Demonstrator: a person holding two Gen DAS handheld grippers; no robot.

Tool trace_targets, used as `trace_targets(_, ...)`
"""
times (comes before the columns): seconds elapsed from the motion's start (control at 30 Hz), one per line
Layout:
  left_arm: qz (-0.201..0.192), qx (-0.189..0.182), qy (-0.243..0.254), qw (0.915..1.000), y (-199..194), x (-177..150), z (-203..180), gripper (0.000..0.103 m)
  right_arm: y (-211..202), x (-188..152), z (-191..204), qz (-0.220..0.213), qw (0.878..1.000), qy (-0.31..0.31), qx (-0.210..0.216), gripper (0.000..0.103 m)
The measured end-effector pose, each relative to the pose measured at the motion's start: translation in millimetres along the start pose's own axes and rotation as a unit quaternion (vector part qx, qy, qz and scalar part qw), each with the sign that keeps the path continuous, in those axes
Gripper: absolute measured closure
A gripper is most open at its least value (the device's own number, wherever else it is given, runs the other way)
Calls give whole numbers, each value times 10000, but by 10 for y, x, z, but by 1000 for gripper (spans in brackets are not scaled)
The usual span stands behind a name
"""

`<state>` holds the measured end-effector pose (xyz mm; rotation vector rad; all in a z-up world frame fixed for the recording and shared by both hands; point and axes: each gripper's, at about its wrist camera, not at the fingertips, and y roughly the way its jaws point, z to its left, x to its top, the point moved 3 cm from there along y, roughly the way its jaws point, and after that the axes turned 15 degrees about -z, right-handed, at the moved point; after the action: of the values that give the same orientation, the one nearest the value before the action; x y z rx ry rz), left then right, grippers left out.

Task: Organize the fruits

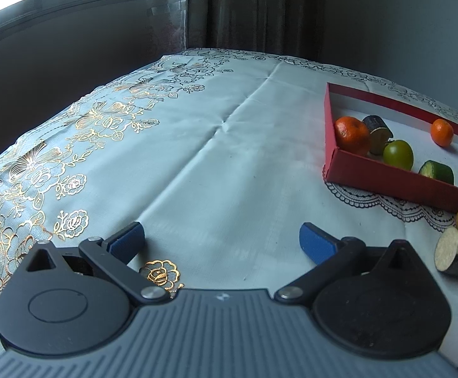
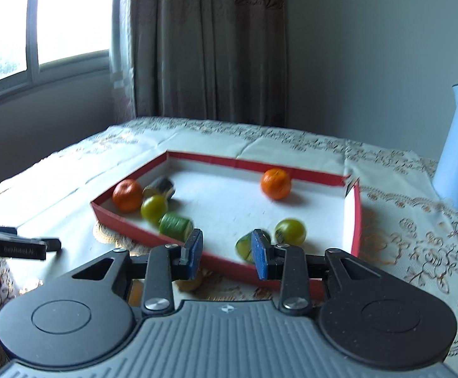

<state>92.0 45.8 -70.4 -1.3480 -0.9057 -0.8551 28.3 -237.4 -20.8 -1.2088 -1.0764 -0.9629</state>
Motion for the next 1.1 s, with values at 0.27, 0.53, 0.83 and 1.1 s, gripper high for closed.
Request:
trace_targets(0.27, 11, -18, -21, 10000, 5, 1, 14, 0, -23, -147, 252, 179, 9989, -188, 398, 70)
trace_targets(0.53, 11, -29, -21, 10000, 6, 1, 11, 0, -237, -218, 479, 79, 9938, 44, 1111, 28)
trace_targets(0.83, 11, -31, -19, 10000, 6, 2, 9, 0, -106, -330, 759, 355, 9909, -423, 1225, 24)
trace_targets(1.1, 11, -36, -19, 10000, 6, 2, 9, 0, 213, -534, 875, 888, 9866, -571, 1242, 42)
